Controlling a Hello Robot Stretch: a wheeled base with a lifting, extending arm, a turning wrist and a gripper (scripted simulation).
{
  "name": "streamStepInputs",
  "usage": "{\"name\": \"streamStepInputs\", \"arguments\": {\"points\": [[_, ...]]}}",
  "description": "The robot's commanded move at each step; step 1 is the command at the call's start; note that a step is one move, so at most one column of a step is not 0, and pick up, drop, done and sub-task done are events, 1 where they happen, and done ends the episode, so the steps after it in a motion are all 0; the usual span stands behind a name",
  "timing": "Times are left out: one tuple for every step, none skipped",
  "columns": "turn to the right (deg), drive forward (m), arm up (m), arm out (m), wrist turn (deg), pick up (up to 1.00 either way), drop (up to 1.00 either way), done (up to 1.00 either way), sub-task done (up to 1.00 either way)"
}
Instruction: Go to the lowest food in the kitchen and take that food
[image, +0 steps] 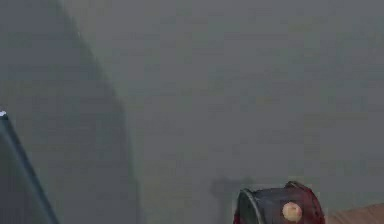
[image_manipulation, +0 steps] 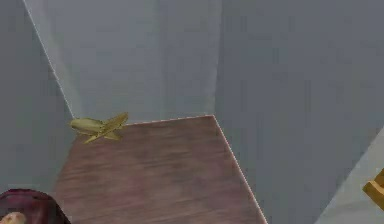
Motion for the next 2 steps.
{"name": "streamStepInputs", "arguments": {"points": [[-45.0,0.00,0.00,0.00,0.0,0.00,0.00,0.00,0.00],[-9.0,0.00,0.00,0.00,0.0,0.00,0.00,0.00,0.00]]}}
